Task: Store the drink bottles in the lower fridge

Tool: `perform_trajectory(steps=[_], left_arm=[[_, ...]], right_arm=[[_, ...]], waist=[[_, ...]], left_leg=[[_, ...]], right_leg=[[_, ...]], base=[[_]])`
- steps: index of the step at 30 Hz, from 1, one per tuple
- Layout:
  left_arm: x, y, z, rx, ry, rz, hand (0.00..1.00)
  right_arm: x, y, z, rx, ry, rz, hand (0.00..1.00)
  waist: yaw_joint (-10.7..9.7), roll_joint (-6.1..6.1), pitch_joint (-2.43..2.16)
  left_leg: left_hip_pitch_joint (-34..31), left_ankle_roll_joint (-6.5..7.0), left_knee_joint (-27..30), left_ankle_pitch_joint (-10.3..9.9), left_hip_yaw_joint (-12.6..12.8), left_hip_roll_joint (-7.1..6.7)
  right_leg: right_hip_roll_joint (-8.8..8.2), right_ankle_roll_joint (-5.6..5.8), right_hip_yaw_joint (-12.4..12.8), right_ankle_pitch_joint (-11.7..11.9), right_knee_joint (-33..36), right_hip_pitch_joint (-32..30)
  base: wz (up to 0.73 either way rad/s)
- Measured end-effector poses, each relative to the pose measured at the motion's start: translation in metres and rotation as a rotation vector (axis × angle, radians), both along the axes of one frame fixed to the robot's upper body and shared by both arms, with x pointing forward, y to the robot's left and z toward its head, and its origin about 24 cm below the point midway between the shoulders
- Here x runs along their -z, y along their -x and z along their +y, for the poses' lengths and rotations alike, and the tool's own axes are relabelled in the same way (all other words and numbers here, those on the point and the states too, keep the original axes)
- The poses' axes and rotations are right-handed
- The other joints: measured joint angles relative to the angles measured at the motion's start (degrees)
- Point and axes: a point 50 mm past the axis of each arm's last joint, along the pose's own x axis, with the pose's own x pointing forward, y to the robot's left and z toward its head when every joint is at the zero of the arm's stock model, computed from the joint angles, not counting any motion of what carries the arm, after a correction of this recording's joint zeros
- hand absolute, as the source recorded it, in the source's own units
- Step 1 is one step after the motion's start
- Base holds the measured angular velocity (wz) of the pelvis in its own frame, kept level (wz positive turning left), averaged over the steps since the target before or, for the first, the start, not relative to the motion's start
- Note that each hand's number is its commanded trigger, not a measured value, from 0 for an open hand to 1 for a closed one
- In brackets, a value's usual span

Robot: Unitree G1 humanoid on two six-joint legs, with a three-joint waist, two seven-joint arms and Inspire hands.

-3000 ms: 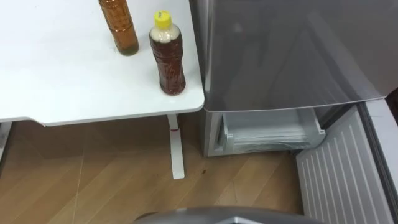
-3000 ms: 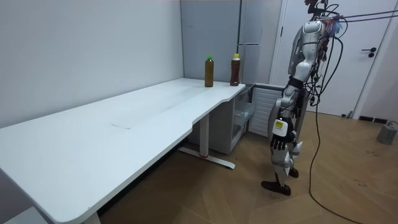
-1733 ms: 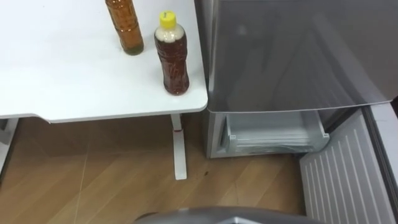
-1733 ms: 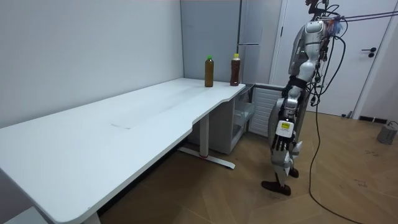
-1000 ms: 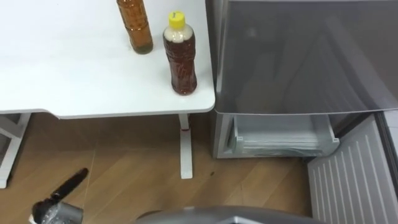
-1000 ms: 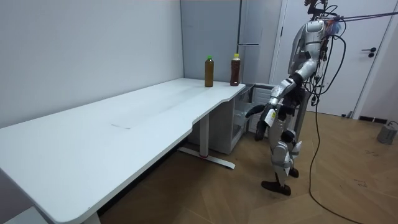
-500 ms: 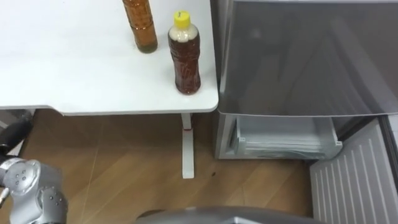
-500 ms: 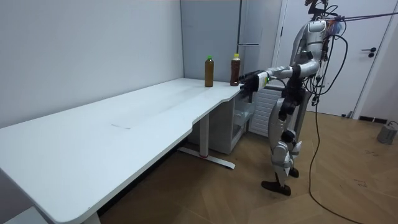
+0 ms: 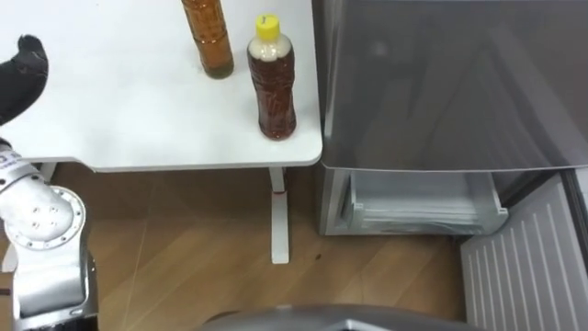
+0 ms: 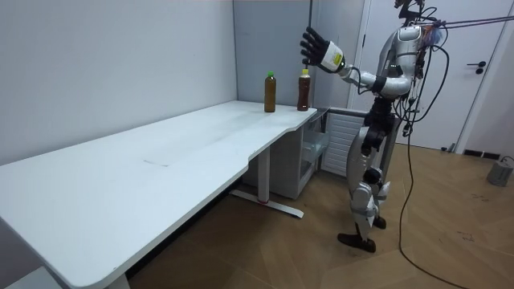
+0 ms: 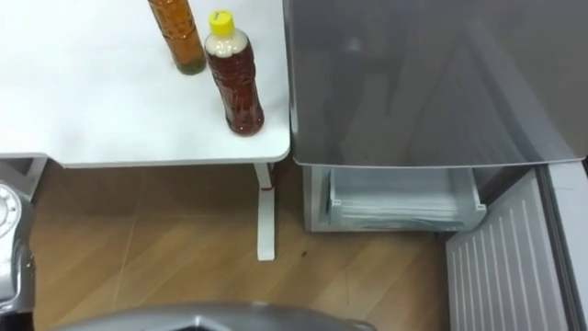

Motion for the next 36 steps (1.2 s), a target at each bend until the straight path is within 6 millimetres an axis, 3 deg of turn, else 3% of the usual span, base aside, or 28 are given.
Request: perform_trajectory(steps=[8, 15, 23, 30, 36], left_arm=[[-0.007, -0.007, -0.012, 0.137, -0.036, -0.002, 0.0], [-0.03, -0.009, -0.026, 0.259, -0.09, -0.084, 0.0], [-0.022, -0.021, -0.064, 0.527, -0.077, -0.024, 0.0], [-0.022, -0.026, -0.077, 0.64, -0.103, 0.006, 0.0], [-0.024, -0.029, -0.089, 0.721, -0.117, 0.015, 0.0]], right_arm=[[0.0, -0.001, 0.0, -0.006, -0.007, -0.004, 0.0], [0.0, -0.008, -0.001, -0.024, -0.019, 0.001, 0.0], [0.0, -0.019, -0.004, -0.076, -0.007, -0.003, 0.0], [0.001, -0.021, 0.001, -0.078, -0.002, -0.008, 0.0], [0.002, -0.021, 0.003, -0.105, -0.005, 0.0, 0.0]], waist=[[-0.15, 0.19, 0.13], [-0.46, 0.05, 0.26], [-2.26, -0.23, 0.4], [-3.21, -0.99, 0.37], [-3.19, -0.88, 0.28]], left_leg=[[-0.46, 0.0, 0.09, 0.0, -0.01, -0.04], [-1.31, 0.02, 0.31, 0.01, -0.33, -0.11], [-1.34, 0.02, 0.22, 0.02, -0.3, -0.13], [-1.35, 0.02, 0.21, 0.02, -0.15, -0.09], [-1.18, 0.02, 0.19, 0.02, 0.2, -0.06]], right_leg=[[0.0, 0.01, -0.06, -0.03, -0.07, -0.31], [0.01, 0.01, -0.19, -0.03, 0.02, -0.98], [0.02, 0.01, -0.01, -0.03, 0.02, -1.01], [0.05, 0.01, 0.15, -0.03, -0.03, -1.09], [0.03, 0.01, 0.5, -0.03, 0.0, -1.07]], base=[[0.0], [0.02], [0.0], [-0.01], [-0.02]])
